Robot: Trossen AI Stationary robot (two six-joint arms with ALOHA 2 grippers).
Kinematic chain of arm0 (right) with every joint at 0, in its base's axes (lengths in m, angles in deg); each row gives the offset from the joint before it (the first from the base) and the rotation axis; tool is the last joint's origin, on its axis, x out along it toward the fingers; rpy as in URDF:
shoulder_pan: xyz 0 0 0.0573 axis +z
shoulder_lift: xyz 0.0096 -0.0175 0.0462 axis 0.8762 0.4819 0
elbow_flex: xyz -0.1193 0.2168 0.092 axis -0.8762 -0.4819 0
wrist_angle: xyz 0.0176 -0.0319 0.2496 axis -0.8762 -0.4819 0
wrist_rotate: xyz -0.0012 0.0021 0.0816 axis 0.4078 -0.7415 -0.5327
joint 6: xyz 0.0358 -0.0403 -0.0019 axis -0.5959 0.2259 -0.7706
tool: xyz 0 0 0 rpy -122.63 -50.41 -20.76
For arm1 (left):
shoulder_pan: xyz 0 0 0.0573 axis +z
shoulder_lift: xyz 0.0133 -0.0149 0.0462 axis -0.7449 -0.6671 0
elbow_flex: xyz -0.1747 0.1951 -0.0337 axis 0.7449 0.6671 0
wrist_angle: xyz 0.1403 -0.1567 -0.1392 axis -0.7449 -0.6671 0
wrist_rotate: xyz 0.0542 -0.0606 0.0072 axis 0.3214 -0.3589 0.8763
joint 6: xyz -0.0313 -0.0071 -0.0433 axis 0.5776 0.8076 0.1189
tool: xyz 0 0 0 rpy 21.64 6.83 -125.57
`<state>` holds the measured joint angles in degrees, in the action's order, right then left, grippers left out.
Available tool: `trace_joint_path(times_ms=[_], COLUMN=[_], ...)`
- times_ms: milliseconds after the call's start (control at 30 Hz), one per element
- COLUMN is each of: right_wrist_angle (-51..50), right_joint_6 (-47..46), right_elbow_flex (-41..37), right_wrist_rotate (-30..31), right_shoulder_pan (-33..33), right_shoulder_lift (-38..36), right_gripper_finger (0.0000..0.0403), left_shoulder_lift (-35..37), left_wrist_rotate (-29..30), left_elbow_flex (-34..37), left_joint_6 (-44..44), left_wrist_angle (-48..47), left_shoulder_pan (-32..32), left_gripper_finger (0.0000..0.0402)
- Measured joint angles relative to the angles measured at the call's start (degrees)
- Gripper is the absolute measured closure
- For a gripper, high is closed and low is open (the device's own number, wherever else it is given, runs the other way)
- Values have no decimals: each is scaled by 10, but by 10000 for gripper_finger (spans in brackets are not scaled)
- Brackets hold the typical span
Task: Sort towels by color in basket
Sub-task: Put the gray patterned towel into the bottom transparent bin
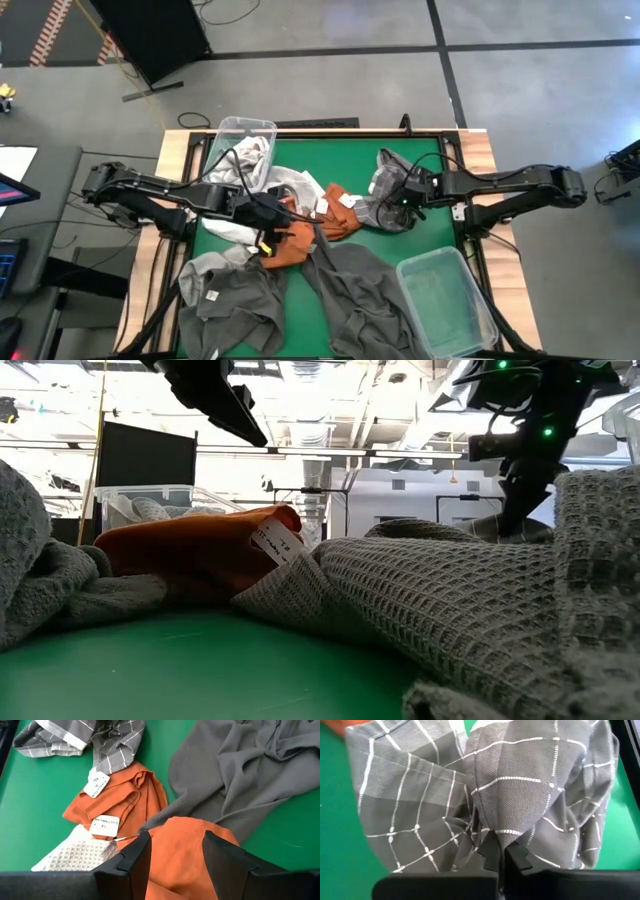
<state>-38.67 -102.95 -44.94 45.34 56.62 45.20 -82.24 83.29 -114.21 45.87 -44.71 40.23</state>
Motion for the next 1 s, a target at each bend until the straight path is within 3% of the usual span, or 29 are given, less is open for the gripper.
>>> trace_joint_path(times_ms=[533, 1000], right_wrist_angle=[33, 33], right_joint_6=[30, 51], right_elbow_flex=[0, 46], right_wrist_rotate=[30, 46], right_shoulder_pan=[5, 5], right_shoulder_lift=[-5, -51], right_gripper_finger=[386, 386], left_shoulder_lift=[0, 0], left_wrist_rotate=[0, 0], left_elbow_flex=[0, 0], left_joint_6=[0, 0], left_wrist_angle=[0, 0], left_shoulder_pan=[0, 0], left_gripper_finger=[234, 234])
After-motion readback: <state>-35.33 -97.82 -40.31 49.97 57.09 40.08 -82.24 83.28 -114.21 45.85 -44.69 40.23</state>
